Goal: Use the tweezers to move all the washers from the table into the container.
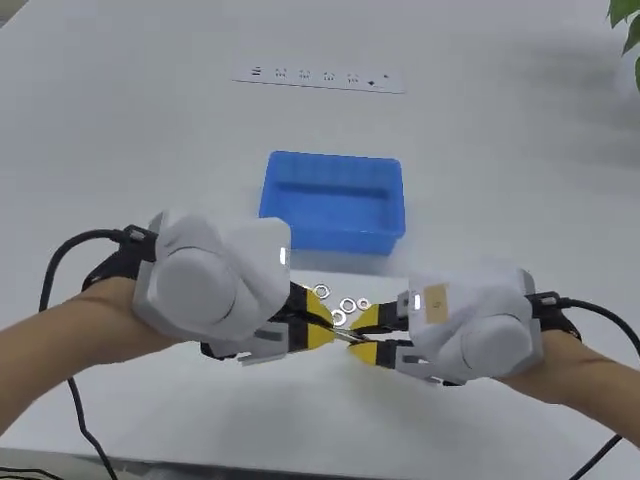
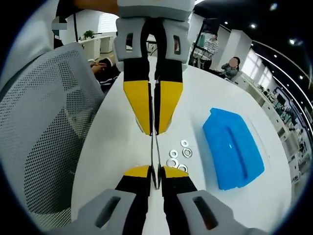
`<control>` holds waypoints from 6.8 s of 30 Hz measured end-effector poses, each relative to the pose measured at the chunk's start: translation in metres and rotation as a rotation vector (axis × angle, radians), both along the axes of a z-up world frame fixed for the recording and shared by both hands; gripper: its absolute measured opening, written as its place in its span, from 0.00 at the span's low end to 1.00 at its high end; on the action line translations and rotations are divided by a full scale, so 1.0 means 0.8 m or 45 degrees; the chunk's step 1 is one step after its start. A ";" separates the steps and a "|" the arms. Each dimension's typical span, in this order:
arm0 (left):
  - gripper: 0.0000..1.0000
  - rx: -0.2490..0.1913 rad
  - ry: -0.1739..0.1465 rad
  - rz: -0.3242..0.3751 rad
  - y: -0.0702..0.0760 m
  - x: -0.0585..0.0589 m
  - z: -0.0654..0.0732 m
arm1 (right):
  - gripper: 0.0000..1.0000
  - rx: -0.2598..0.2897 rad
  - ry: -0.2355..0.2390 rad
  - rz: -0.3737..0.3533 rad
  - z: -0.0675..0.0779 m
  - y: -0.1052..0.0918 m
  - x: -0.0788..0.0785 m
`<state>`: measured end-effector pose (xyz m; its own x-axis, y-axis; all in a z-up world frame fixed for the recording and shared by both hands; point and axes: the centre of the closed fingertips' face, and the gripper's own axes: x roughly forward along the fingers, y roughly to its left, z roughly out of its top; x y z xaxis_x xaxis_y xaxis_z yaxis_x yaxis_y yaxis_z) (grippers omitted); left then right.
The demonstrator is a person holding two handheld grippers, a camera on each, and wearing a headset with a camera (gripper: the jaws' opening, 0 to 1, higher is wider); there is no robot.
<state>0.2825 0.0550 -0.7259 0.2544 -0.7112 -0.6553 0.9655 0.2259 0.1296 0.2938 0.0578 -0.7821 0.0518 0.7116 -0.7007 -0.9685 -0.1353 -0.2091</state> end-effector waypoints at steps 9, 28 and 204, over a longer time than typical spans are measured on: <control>0.06 -0.107 -0.027 -0.030 -0.045 0.013 0.013 | 0.08 0.044 0.039 -0.049 0.005 -0.016 0.007; 0.07 -0.171 -0.039 -0.026 -0.062 0.013 0.007 | 0.08 0.080 0.067 -0.068 0.003 -0.020 0.003; 1.00 -0.365 0.000 0.893 0.142 0.014 -0.003 | 0.10 0.146 0.092 -0.173 0.021 0.088 0.196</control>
